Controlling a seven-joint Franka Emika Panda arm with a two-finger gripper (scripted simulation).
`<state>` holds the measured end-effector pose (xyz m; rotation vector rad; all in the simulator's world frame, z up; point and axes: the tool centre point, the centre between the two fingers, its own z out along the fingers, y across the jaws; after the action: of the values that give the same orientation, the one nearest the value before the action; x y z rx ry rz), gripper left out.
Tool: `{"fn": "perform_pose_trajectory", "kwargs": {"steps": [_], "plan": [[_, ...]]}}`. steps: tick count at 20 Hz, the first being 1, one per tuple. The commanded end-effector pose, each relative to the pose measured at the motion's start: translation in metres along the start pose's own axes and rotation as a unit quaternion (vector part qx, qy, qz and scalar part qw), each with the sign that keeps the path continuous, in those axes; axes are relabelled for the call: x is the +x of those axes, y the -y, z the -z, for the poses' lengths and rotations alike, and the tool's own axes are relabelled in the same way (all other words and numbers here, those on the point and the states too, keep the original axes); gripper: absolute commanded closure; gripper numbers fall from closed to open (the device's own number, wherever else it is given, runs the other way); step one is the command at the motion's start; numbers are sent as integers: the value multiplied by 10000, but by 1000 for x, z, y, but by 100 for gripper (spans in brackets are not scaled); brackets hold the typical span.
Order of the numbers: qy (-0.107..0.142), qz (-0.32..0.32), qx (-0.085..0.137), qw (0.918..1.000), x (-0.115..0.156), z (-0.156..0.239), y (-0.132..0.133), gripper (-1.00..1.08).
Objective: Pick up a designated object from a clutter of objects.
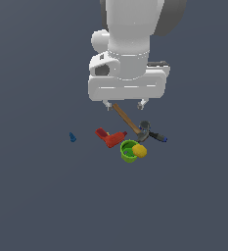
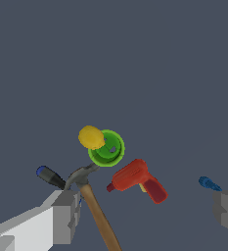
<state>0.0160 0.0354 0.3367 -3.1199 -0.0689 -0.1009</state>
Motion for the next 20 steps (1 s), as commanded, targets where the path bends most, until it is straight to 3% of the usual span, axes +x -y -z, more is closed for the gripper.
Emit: {"fn": "perform_pose_trajectory", "kwargs": {"steps": [1,11,20], "plan": [[0,0,0,10000,0,0,0,-92],[5,3,43,10000,5,-3,-14,-92],[21,68,33,10000,0,-17,-8,-92]]}}
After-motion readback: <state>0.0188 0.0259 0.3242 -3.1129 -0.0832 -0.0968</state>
